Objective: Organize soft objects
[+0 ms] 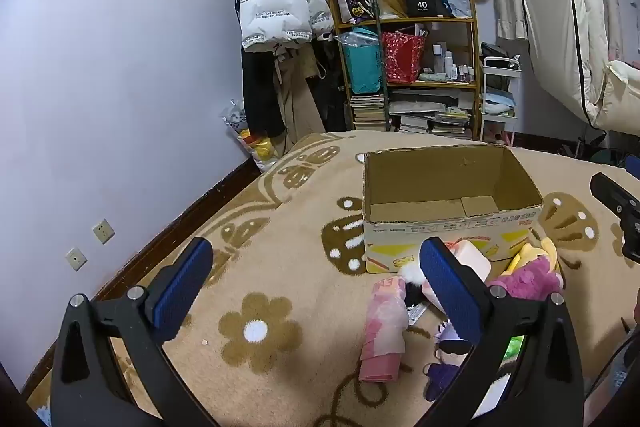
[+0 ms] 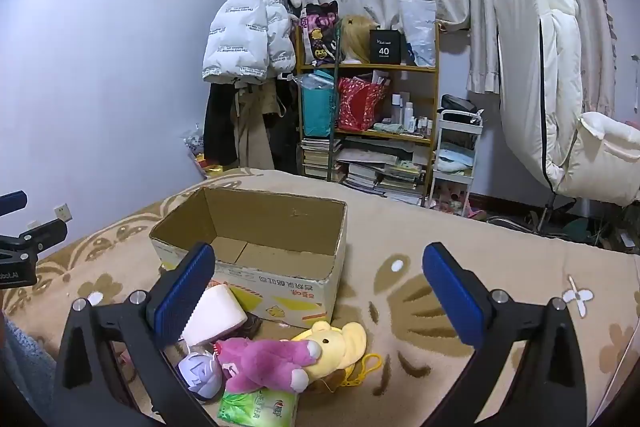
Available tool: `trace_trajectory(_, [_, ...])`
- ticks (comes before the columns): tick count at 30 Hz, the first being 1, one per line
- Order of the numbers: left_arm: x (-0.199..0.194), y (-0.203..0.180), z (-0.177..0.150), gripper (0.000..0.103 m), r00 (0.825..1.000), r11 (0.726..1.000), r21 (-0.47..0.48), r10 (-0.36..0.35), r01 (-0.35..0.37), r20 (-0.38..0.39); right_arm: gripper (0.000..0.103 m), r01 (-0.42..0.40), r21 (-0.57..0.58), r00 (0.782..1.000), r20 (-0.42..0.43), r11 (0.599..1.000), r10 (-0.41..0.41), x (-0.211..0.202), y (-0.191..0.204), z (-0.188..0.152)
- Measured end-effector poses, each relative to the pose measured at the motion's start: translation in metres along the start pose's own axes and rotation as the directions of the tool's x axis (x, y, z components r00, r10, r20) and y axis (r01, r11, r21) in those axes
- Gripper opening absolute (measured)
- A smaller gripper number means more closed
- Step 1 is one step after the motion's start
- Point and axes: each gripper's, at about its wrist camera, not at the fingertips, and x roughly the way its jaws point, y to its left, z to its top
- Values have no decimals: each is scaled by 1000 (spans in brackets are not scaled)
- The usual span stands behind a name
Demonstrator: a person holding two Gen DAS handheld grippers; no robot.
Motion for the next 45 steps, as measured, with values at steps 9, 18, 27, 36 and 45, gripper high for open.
trace_trajectory(9, [0,0,2,102,1000,1000,7,16,-16,0,103,-9,-2,1000,10,1000,9,-1,0,0])
trace_trajectory(18, [0,0,0,102,1000,1000,8,15,-15,3,103,1,-7,1000,5,1000,-1,1,0,-1])
trace_trajectory(27, [0,2,0,102,1000,1000,5,18,-18,9,103,1,-8,1000,2,1000,-1,1,0,0])
trace_trajectory(36, [-1,1,1,102,1000,1000,3,18,-18,12,103,0,-12,1000,1,1000,0,1,0,0])
trace_trajectory(45, [-5,2,4,102,1000,1000,2,13,-13,19,103,-1,-8,1000,2,1000,1,-1,1,-2])
